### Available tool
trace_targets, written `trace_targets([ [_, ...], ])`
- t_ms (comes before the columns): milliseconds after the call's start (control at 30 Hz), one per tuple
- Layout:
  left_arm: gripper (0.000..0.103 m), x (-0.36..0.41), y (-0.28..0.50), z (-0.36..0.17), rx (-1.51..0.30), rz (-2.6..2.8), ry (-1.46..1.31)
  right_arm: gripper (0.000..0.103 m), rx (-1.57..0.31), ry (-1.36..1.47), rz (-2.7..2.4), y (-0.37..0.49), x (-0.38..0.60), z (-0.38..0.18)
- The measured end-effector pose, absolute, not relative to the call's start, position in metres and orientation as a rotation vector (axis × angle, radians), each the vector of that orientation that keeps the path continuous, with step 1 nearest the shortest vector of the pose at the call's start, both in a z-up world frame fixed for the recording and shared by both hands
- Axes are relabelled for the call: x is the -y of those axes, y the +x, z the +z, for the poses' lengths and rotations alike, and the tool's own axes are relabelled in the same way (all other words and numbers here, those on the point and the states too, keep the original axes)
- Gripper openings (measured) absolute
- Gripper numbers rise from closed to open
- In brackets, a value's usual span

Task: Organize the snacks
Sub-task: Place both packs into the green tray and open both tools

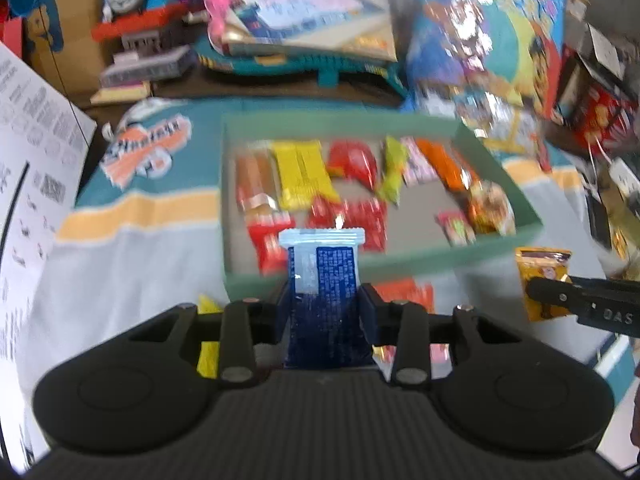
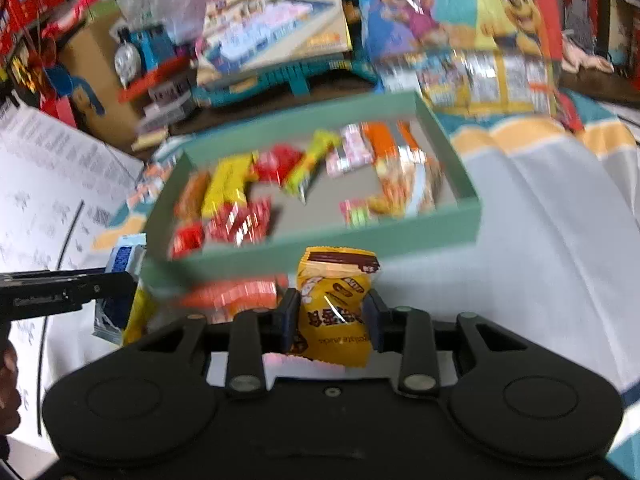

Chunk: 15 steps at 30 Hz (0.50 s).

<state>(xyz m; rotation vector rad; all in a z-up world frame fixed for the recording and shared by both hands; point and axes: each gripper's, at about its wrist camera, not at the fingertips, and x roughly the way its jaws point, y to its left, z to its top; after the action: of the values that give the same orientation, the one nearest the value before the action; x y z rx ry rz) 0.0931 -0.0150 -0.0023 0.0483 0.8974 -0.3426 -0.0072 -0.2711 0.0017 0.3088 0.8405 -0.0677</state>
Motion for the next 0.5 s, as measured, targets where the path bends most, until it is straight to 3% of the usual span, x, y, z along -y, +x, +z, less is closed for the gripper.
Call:
trace_targets([
  [500,0.036,0.047,0.186,-0.025,-0.95,-0.313,-0.016,0.034,-0.86,0.327,-0.044,0.102,0.269,-0.012],
])
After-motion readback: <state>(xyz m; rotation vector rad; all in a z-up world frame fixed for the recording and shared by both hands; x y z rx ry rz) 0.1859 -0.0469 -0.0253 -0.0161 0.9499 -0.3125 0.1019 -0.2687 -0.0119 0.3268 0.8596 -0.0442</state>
